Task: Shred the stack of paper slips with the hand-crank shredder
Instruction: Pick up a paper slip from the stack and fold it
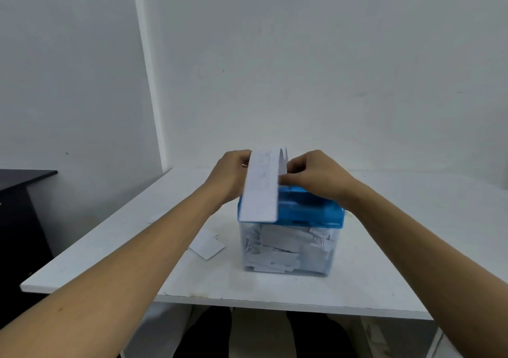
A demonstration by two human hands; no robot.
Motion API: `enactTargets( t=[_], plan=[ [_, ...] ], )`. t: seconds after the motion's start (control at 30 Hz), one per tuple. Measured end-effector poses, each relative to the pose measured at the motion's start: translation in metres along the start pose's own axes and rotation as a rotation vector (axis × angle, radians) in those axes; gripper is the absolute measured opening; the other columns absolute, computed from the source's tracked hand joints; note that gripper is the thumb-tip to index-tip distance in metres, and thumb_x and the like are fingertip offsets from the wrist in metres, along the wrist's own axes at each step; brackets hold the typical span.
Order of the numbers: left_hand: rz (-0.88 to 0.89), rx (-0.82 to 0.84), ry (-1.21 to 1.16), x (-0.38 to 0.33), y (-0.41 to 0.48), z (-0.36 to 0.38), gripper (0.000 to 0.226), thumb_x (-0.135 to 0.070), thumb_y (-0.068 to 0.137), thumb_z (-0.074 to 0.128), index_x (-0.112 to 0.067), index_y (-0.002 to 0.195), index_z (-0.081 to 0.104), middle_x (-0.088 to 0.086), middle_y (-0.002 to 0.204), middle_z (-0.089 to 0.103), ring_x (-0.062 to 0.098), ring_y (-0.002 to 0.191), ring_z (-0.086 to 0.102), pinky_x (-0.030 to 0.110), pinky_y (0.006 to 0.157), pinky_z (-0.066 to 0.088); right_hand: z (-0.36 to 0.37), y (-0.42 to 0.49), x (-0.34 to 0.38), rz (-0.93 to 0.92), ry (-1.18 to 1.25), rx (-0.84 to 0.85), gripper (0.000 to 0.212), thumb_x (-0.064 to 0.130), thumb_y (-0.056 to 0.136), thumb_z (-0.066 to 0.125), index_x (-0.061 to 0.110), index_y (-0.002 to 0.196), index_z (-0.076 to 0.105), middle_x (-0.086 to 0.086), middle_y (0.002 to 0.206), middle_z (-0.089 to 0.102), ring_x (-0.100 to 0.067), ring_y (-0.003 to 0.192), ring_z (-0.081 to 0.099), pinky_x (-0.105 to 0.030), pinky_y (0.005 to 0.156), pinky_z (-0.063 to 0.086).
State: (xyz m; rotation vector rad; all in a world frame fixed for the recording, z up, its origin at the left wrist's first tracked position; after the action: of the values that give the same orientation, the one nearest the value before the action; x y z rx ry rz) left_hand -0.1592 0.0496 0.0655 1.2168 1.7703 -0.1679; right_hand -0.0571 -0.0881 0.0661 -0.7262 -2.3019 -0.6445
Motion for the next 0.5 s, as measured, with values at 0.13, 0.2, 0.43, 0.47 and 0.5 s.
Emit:
enactTargets(
  t=[0.13, 0.2, 0.43, 0.47, 0.5],
  plan=[
    [-0.024, 0.056, 0.019, -0.004, -0.001, 0.006, 0.021, -0.024, 0.102, 0.056, -0.011, 0.087, 0.064, -0.002, 0.079, 0.062, 0.014, 0.071, 0.055, 0.022, 0.062, 0.042, -0.001, 0.002, -0.005, 0.031, -0.024, -0.017, 0.043, 0.036, 0.09, 0.071, -0.007, 0.092, 0.067, -0.018, 0.074, 0.053, -0.02, 0.065, 0.04, -0.031, 0.061, 0.033],
    [-0.064, 0.096, 0.011, 0.001, -0.002, 0.01, 0.016, -0.026, 0.1, 0.061, -0.018, 0.088, 0.068, -0.001, 0.086, 0.068, 0.014, 0.076, 0.058, 0.022, 0.063, 0.046, 0.0, 0.002, -0.005, 0.033, -0.045, -0.012, 0.035, 0.038, 0.091, 0.071, 0.004, 0.085, 0.075, -0.013, 0.077, 0.068, -0.016, 0.065, 0.05, -0.027, 0.061, 0.039],
    [-0.11, 0.119, -0.063, 0.005, 0.002, 0.014, 0.008, -0.023, 0.101, 0.059, -0.02, 0.104, 0.066, -0.008, 0.097, 0.068, 0.004, 0.085, 0.059, 0.019, 0.067, 0.044, 0.001, -0.001, -0.003, 0.02, -0.084, 0.047, 0.021, 0.034, 0.091, 0.071, 0.016, 0.085, 0.08, -0.007, 0.086, 0.074, -0.014, 0.07, 0.054, -0.023, 0.063, 0.043],
    [-0.134, 0.109, -0.149, 0.004, 0.003, 0.014, 0.01, -0.021, 0.101, 0.058, -0.019, 0.106, 0.066, -0.01, 0.095, 0.068, 0.003, 0.084, 0.06, 0.018, 0.069, 0.044, 0.001, -0.001, -0.003, 0.023, -0.087, 0.049, 0.02, 0.033, 0.091, 0.071, 0.016, 0.085, 0.08, -0.008, 0.087, 0.074, -0.014, 0.072, 0.055, -0.024, 0.064, 0.044],
    [-0.168, 0.101, -0.242, 0.005, 0.005, 0.013, 0.012, -0.02, 0.101, 0.056, -0.018, 0.104, 0.067, -0.011, 0.09, 0.069, 0.003, 0.082, 0.062, 0.019, 0.072, 0.043, 0.001, 0.0, -0.004, 0.024, -0.09, 0.054, 0.018, 0.032, 0.091, 0.071, 0.017, 0.084, 0.08, -0.008, 0.088, 0.074, -0.016, 0.074, 0.056, -0.025, 0.066, 0.046]
  ],
)
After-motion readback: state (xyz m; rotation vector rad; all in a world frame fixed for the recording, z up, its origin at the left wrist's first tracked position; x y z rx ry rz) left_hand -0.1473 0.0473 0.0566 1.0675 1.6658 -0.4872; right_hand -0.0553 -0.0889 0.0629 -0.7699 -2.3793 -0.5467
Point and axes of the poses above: each hand's wrist, its own y-axis towards the middle knuckle, its own z-axis out of the palm, x = y × z, the point moved 6 cm from there along y, towards the middle knuckle
